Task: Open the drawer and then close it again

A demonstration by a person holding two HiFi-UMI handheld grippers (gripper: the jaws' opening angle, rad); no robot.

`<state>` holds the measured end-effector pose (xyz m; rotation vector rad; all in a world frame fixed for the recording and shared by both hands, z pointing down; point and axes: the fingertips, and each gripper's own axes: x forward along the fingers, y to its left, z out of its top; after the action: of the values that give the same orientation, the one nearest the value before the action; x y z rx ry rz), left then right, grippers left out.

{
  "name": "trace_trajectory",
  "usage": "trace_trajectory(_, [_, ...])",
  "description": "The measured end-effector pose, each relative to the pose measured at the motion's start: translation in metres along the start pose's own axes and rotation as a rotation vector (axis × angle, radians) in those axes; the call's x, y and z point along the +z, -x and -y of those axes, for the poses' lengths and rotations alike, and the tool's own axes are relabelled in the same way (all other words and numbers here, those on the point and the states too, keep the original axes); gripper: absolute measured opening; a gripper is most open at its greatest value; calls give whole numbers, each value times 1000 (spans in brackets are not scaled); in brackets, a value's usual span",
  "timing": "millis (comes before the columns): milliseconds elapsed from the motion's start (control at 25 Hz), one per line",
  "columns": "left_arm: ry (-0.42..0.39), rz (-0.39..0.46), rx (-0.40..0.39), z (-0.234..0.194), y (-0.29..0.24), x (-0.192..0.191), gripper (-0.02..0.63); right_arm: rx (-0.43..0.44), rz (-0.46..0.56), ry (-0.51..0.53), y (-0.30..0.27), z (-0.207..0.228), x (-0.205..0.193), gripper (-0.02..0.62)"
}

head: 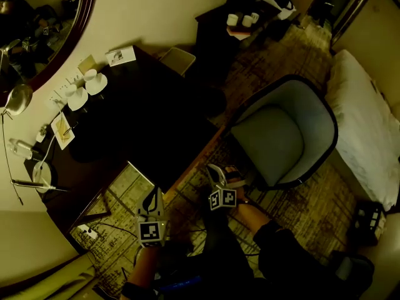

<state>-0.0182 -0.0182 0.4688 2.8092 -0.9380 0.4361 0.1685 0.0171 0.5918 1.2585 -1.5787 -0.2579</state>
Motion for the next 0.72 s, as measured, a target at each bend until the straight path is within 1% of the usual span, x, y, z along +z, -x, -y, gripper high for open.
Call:
trace_trajectory(160, [2,16,53,-9,22,30,0,-22,81,-150,31,51,47,3])
trace_trajectory(240, [-25,38,79,-17,27,42,0,-23,129,-228,41,75,70,3])
trace_trajectory(320, [-60,63,101,-26,31,50,0,-5,180,-319,47,95,93,3])
trace_trajectory(360, [-65,67,119,-30,35,55,0,10,209,-367,49,102,105,3])
trace_trajectory(480, [-33,70,201,-44,49,67,0,54,311,-487,56,122,138,3])
trace_trajectory(520, [-17,71,232,-48,54,71,0,67,331,-516,60,129,148,3])
trace_trajectory(600, [-26,70,276,-57,66,72,0,103,353,-553,65,136,165,3])
trace_trajectory(720, [-29,66,338,-71,84,68,0,162,393,-546,62,132,188,3])
